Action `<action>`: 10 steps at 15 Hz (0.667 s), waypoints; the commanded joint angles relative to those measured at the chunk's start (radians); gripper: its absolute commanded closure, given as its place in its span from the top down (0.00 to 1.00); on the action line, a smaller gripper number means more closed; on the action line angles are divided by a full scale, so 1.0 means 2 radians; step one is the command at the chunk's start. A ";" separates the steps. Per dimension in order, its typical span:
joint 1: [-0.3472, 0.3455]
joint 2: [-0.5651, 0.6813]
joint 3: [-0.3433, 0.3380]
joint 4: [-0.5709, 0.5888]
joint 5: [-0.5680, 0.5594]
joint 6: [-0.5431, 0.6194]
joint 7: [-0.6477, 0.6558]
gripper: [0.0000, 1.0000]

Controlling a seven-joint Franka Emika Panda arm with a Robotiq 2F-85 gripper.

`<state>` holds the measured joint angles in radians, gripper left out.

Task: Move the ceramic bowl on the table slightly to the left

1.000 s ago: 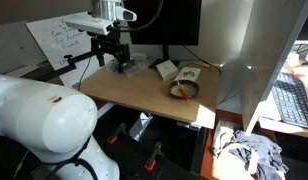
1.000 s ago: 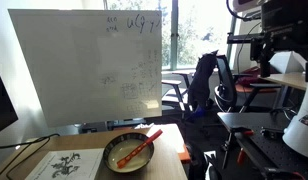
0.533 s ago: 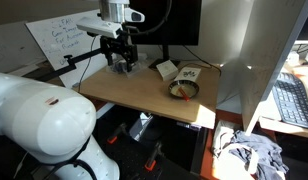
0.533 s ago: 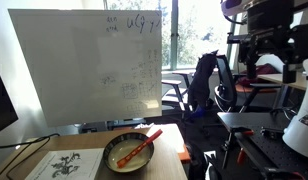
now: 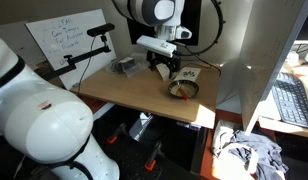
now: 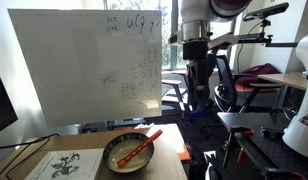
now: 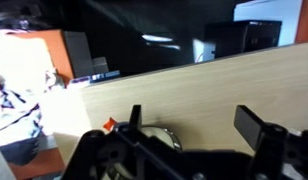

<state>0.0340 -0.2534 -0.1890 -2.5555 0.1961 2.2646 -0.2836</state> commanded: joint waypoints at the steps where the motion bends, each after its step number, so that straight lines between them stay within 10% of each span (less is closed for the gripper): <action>1: -0.007 0.129 0.003 0.101 0.039 -0.009 -0.048 1.00; 10: -0.040 0.223 0.040 0.181 0.029 -0.014 -0.027 1.00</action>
<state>-0.0021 0.1938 -0.1523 -2.1935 0.2652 2.2356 -0.3463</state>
